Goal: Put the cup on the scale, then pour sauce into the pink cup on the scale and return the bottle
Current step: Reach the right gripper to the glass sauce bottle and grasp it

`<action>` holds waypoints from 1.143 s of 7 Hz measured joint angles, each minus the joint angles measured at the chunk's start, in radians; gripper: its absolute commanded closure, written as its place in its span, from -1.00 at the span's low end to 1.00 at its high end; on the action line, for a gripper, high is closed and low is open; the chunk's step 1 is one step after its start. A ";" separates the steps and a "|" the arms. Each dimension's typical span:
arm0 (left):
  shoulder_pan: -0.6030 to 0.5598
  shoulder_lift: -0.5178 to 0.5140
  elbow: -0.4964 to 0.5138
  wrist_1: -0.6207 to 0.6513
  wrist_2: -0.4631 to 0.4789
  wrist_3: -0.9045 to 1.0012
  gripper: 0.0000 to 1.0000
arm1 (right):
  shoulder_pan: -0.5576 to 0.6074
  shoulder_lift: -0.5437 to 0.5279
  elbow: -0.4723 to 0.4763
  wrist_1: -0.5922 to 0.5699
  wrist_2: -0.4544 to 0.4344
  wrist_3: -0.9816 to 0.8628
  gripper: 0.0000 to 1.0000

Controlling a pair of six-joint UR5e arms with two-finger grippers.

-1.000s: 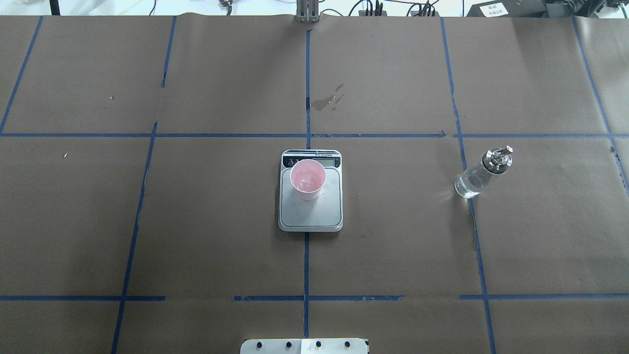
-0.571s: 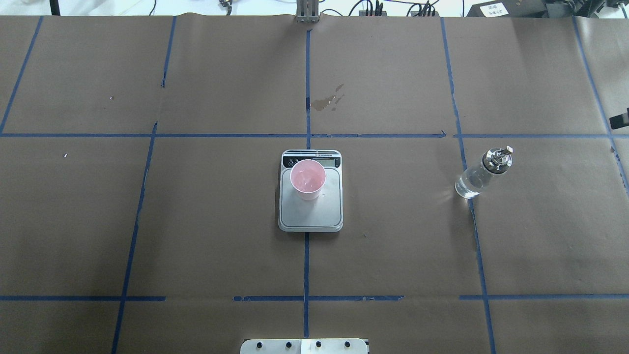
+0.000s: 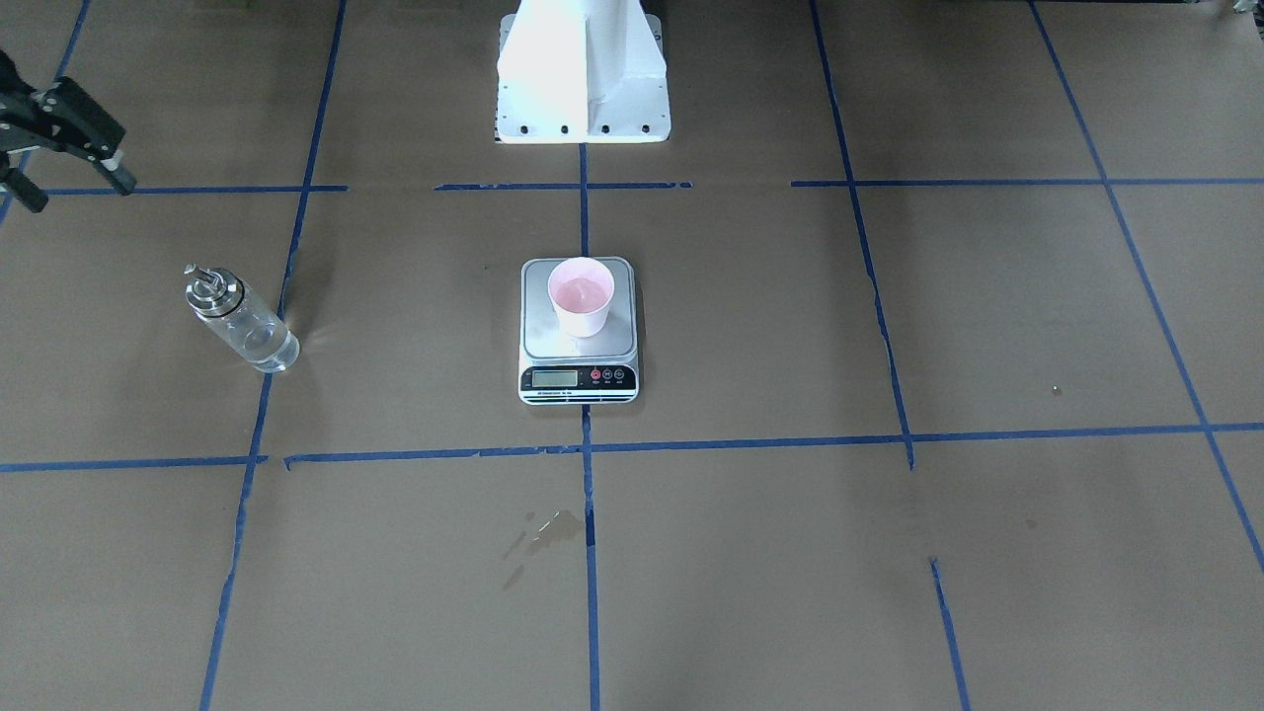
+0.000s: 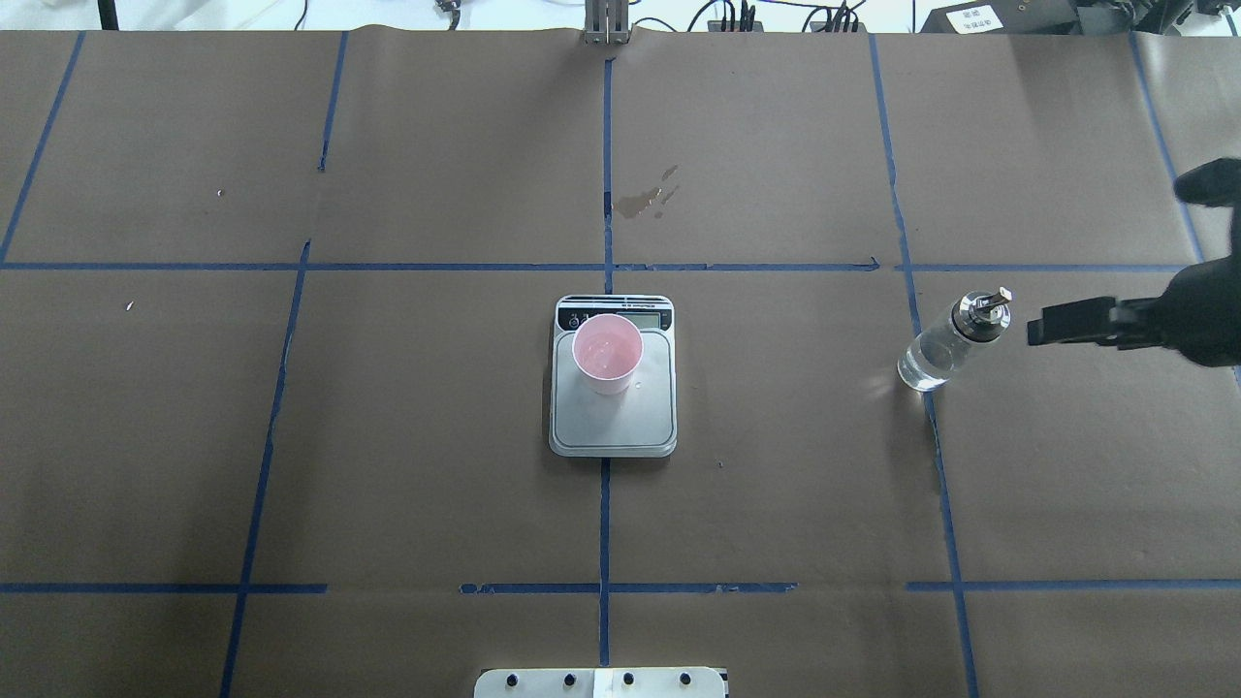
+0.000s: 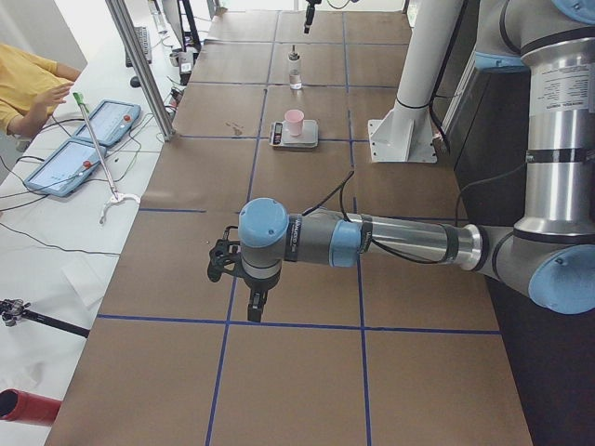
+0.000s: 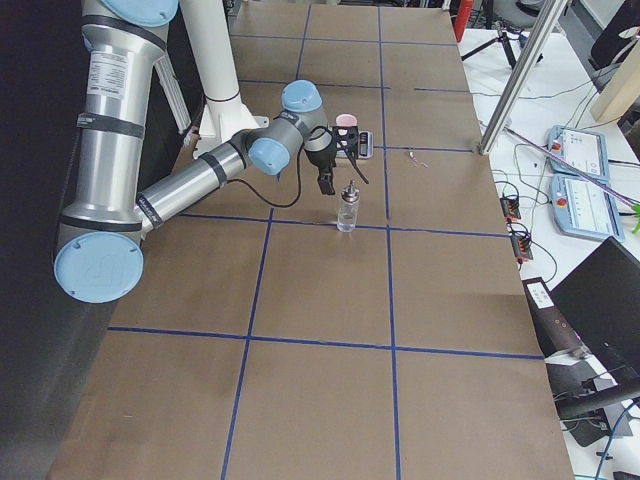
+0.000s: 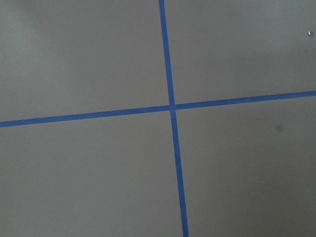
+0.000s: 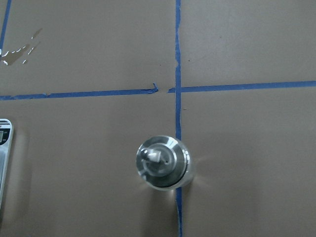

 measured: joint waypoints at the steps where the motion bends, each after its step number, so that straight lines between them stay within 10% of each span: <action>1: 0.000 -0.001 -0.001 0.000 0.000 -0.001 -1.00 | -0.171 -0.014 0.005 0.036 -0.198 0.126 -1.00; 4: 0.001 -0.010 -0.003 -0.001 0.000 -0.006 -1.00 | -0.469 0.000 -0.208 0.269 -0.617 0.285 -1.00; 8: 0.001 -0.015 -0.003 0.000 -0.002 -0.007 -1.00 | -0.491 0.032 -0.359 0.393 -0.780 0.215 -1.00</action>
